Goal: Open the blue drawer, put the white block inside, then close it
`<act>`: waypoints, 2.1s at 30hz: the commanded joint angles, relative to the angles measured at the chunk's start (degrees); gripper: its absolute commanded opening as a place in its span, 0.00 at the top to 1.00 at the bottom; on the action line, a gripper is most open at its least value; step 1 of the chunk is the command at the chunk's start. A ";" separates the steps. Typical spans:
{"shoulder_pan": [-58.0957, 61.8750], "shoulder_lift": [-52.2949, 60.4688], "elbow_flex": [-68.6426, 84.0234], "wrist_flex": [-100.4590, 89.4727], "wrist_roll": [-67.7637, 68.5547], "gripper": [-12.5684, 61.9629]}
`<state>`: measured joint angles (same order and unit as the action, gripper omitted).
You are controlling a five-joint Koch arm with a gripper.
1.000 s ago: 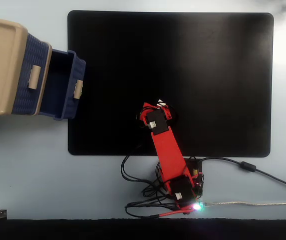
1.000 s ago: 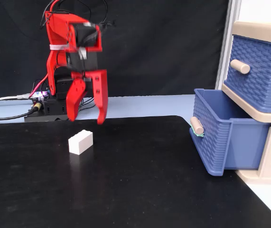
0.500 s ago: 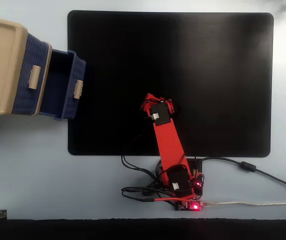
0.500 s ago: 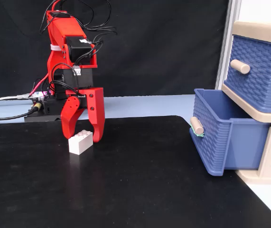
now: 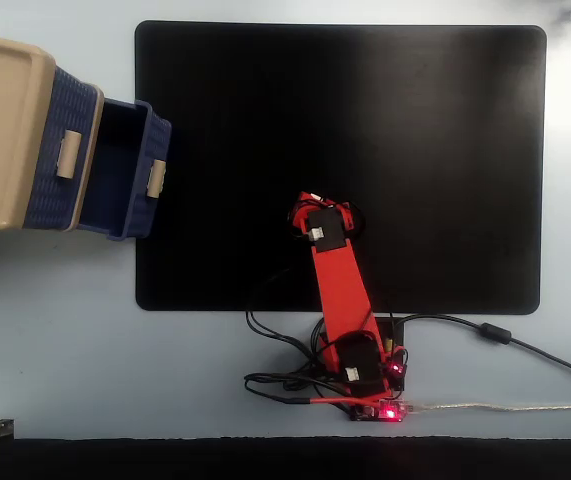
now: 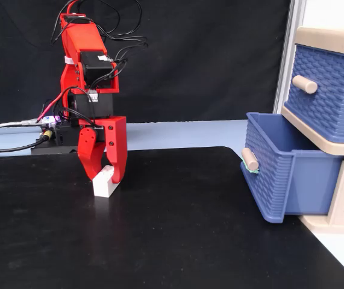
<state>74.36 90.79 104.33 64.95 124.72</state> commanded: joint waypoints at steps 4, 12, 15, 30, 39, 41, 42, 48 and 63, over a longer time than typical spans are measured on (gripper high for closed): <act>1.85 9.40 -7.21 3.60 -2.02 0.94; -16.26 -0.44 -46.32 17.49 24.43 0.94; -28.04 -11.69 -63.28 16.61 36.12 0.94; -37.18 -37.88 -100.11 18.11 37.79 0.63; -31.55 -29.18 -99.40 38.58 26.02 0.38; -27.77 -28.30 -98.88 46.14 17.14 0.38; -26.28 -28.48 -98.44 48.69 12.66 0.38; -28.92 -39.11 -97.91 42.19 10.11 0.38; -40.17 -48.96 -98.09 16.17 16.70 0.38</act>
<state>35.16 40.61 7.73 87.98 138.78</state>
